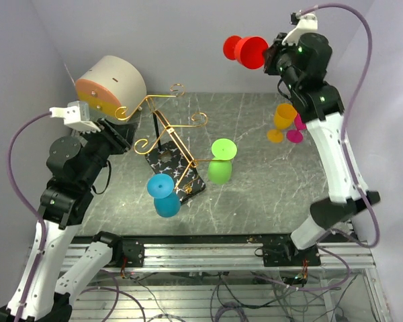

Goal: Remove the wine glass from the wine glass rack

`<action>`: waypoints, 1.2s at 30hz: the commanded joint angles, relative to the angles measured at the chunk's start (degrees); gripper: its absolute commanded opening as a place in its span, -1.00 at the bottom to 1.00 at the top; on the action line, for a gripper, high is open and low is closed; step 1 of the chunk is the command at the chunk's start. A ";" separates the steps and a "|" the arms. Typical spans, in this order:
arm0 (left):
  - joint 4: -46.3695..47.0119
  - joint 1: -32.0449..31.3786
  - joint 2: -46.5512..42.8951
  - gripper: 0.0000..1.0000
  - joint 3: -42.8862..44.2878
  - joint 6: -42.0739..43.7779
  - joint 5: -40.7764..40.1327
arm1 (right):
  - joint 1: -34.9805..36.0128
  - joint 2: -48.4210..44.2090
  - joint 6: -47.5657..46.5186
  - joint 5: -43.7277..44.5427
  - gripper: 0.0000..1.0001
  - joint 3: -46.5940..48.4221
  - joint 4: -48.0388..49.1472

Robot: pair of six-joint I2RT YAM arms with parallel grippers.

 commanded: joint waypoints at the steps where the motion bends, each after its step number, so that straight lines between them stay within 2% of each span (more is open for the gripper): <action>1: -2.31 0.23 -2.71 -0.05 0.20 4.87 -7.47 | -8.05 8.80 3.71 -2.33 -1.00 4.83 -9.09; 6: -2.48 0.23 -4.72 -0.06 -2.74 7.39 -11.73 | -13.13 18.67 6.36 -7.19 -1.00 10.82 -17.73; 13: -1.64 0.23 -5.59 -0.06 -7.53 9.40 -14.65 | -15.18 27.17 6.29 -5.32 -1.00 14.89 -28.38; 25: -1.68 0.22 -8.07 -0.08 -12.17 9.16 -17.29 | -16.78 31.94 5.22 -2.02 -1.00 12.25 -31.90; 36: -2.42 0.24 -10.77 -0.08 -14.63 8.88 -19.61 | -16.82 33.38 4.97 -2.87 -1.00 7.19 -29.90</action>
